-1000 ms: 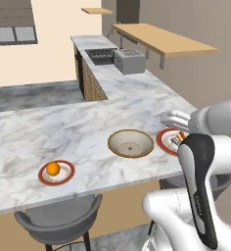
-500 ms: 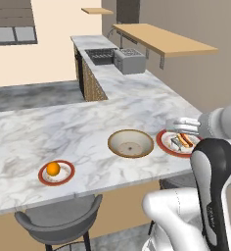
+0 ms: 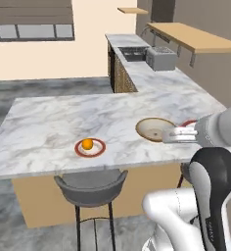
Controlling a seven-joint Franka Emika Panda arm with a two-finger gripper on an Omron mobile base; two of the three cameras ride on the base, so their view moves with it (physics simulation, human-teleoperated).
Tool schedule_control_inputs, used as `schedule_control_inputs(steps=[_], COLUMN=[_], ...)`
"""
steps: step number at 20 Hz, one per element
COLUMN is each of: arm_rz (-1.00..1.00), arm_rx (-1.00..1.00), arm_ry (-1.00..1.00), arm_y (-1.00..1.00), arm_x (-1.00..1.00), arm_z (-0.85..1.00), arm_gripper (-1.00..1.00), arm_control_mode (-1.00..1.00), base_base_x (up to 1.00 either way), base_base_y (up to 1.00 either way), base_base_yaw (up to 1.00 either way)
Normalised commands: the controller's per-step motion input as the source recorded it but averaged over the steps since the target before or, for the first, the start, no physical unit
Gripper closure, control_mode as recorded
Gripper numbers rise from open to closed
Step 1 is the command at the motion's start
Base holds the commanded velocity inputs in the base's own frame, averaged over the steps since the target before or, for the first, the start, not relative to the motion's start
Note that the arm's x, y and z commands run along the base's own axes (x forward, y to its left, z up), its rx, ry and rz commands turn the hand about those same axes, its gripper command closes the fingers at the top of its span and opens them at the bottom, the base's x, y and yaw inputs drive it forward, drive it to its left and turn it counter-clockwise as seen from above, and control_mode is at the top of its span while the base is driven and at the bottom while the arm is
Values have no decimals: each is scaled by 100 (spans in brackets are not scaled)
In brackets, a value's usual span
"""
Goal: Take the smaller bowl and place it next to the appetizer plate on the dining counter , and place the larger bowl next to the plate with cooked food.
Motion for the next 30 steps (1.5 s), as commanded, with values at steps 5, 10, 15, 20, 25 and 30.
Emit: schedule_control_inputs(steps=[5,10,15,20,25,30], arm_rz=[0,0,0,0,0,0], arm_rx=[0,0,0,0,0,0], arm_ry=[0,0,0,0,0,0], arm_y=[0,0,0,0,0,0], arm_x=[0,0,0,0,0,0], arm_z=[0,0,0,0,0,0], arm_gripper=[-100,-100,-100,-100,-100,-100], arm_control_mode=[100,100,100,100,100,100], base_base_x=[-8,0,13,33,55,79], base_base_y=[68,62,63,59,60,59], base_base_yaw=[73,74,71,66,60,53])
